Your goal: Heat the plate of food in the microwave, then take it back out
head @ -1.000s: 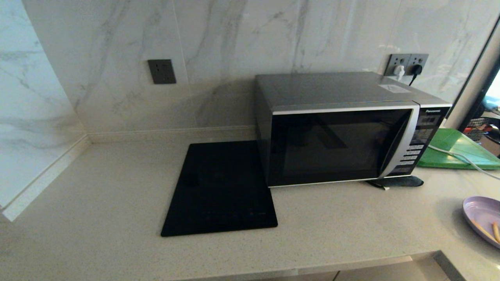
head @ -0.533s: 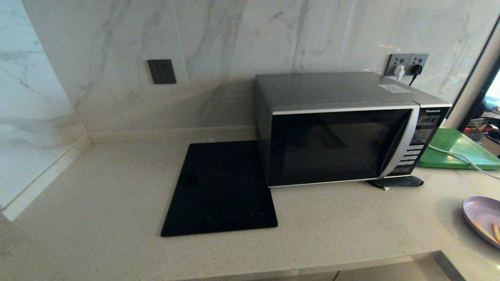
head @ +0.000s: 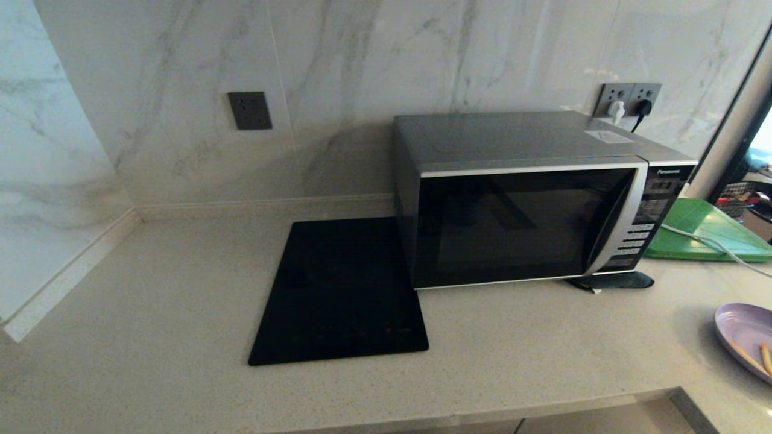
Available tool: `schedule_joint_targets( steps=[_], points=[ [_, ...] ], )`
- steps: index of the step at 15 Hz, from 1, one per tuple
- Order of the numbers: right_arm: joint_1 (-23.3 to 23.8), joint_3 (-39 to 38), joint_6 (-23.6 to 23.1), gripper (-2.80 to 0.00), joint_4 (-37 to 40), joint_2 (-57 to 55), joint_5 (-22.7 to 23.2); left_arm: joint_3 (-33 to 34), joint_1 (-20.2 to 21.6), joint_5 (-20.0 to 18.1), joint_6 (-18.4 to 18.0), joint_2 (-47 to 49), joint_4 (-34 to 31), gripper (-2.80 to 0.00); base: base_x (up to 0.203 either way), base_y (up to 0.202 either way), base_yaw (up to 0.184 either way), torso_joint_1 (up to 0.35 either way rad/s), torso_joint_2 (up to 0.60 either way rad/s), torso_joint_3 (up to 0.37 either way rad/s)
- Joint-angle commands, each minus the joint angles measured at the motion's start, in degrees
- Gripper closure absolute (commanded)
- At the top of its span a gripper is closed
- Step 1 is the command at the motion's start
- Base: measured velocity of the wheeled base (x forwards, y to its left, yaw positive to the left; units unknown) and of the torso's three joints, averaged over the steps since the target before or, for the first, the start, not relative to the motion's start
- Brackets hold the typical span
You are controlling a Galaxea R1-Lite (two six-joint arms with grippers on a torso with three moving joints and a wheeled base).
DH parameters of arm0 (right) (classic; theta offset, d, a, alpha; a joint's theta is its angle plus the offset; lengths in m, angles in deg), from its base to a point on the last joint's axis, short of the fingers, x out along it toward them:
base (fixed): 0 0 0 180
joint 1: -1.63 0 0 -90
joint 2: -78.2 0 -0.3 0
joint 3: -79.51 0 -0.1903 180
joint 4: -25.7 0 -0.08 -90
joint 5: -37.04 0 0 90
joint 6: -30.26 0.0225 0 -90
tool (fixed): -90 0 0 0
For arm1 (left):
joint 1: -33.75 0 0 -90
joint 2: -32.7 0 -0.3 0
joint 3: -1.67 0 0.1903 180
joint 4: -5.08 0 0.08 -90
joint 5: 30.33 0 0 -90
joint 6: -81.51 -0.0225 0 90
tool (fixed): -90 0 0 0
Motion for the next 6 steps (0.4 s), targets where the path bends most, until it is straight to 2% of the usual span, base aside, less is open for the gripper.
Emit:
schedule_joint_targets(
  steps=[1, 6],
  points=[
    [-0.02, -0.09, 0.06, 0.0, -0.01, -0.07, -0.03, 0.0, 0.01, 0.01, 0.05, -0.01, -0.05, 0.0, 0.0, 0.0, 0.0, 0.0, 0.0, 0.0],
    [-0.02, -0.09, 0.06, 0.0, -0.01, -0.07, -0.1, 0.0, 0.01, 0.1, 0.05, -0.01, -0.05, 0.0, 0.0, 0.0, 0.0, 0.0, 0.0, 0.0]
  ],
)
